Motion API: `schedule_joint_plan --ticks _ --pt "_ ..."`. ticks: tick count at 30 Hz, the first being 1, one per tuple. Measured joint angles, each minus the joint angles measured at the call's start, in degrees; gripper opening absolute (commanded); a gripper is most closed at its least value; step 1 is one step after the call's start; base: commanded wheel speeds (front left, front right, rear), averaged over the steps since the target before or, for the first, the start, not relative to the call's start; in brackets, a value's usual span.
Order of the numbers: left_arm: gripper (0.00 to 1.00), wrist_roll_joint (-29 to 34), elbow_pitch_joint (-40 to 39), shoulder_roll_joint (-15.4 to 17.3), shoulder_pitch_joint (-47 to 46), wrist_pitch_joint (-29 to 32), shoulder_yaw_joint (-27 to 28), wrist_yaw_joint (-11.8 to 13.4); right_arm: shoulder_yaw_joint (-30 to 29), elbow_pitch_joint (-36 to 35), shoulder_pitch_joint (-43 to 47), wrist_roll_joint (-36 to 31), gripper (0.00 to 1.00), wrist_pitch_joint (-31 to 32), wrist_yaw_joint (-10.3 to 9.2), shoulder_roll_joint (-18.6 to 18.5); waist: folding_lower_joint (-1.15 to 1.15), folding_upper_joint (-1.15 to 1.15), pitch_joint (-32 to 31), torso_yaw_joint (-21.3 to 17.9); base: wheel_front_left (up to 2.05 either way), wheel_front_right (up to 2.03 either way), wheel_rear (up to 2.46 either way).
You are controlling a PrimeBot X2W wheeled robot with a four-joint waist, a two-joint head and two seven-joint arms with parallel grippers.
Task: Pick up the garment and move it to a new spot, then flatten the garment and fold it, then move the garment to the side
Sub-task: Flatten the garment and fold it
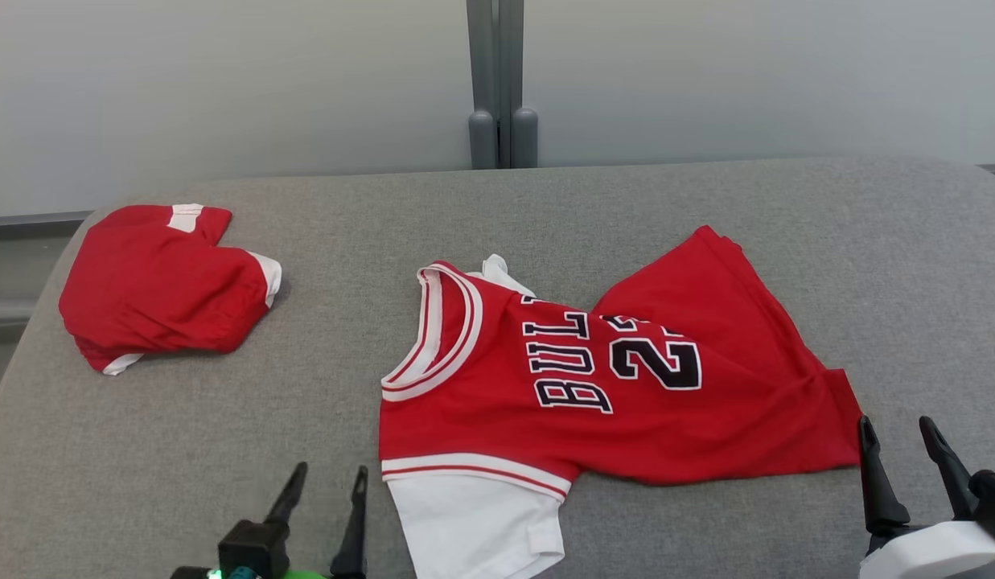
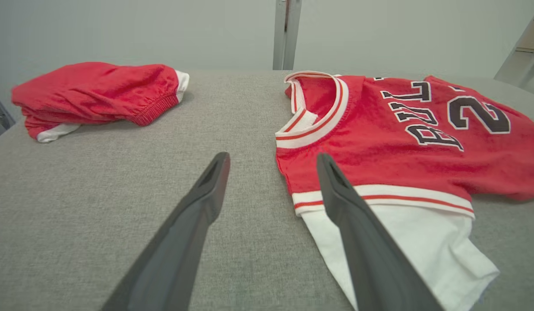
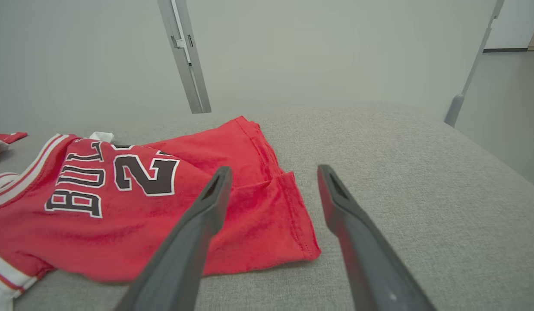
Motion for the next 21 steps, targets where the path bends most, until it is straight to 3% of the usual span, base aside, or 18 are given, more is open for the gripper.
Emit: schedule_joint_plan --ticks 10,21 --pt "1.0 -4.1 8.0 -0.1 0.2 0.0 -10.9 -0.2 0.2 13.2 -5.5 0.2 1.0 0.0 0.01 -3.5 0.0 0.0 2.5 0.2 0.0 0.0 0.0" --pt "1.0 -8.9 14.7 -0.1 -2.6 0.0 -16.2 0.3 1.8 26.5 -13.6 2.1 1.0 0.0 0.01 -4.2 0.0 0.0 5.3 0.0 0.0 0.0 0.0"
